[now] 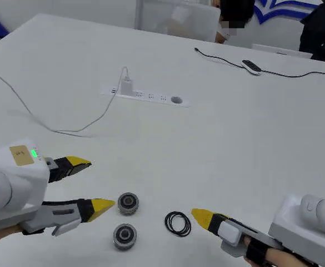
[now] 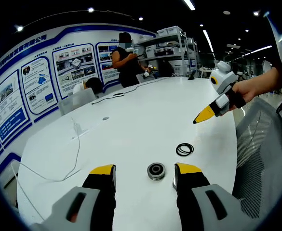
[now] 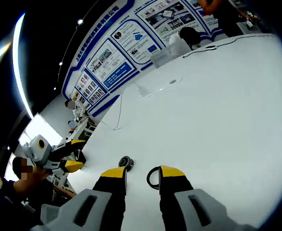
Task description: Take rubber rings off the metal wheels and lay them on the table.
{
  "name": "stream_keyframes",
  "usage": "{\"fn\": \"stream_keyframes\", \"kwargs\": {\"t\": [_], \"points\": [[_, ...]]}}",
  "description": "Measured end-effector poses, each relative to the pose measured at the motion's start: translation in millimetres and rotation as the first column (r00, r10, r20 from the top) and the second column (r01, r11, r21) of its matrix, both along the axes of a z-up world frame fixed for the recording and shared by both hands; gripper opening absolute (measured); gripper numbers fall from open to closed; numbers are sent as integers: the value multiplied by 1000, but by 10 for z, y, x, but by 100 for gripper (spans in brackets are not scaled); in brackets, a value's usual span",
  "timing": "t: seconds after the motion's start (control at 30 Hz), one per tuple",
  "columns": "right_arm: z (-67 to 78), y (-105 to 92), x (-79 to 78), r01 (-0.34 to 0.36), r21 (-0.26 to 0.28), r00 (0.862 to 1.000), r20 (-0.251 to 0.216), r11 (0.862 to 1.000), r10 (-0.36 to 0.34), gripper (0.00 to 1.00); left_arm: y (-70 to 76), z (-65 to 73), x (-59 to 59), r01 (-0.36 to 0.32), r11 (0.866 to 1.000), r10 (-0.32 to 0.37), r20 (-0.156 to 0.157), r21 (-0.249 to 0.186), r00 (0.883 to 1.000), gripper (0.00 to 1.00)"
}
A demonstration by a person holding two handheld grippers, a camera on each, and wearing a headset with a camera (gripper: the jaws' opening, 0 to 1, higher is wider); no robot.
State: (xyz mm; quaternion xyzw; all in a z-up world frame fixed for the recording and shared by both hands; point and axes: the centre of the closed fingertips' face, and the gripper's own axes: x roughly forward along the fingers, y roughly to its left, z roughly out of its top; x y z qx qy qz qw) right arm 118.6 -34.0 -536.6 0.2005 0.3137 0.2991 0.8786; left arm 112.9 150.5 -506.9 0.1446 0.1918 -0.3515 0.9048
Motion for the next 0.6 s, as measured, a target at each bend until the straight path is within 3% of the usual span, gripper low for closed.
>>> {"fn": "stream_keyframes", "kwargs": {"t": [0.1,0.27,0.3,0.33,0.4,0.6], "points": [[78,-37,-17,-25,-40,998,63,999,27,30,36,37,-45,-31,998,31,-10,-56,999,52],[190,-139,-59,1,-35,994,113,999,3,31,106,24,-153,-61,993,58,-25,-105,998,56],[204,-153,-69,0,-44,992,127,999,6,32,125,32,-163,-80,988,77,-29,-129,997,57],[212,-178,-83,-3,-59,990,141,998,11,32,145,82,-166,-107,977,106,-17,-185,994,59],[202,-216,-112,-8,-77,988,154,997,19,33,219,101,-197,-146,965,146,-17,-219,989,63],[122,-363,-196,-2,-139,984,174,990,27,37,393,87,-314,-177,962,177,-18,-210,984,67]]}}
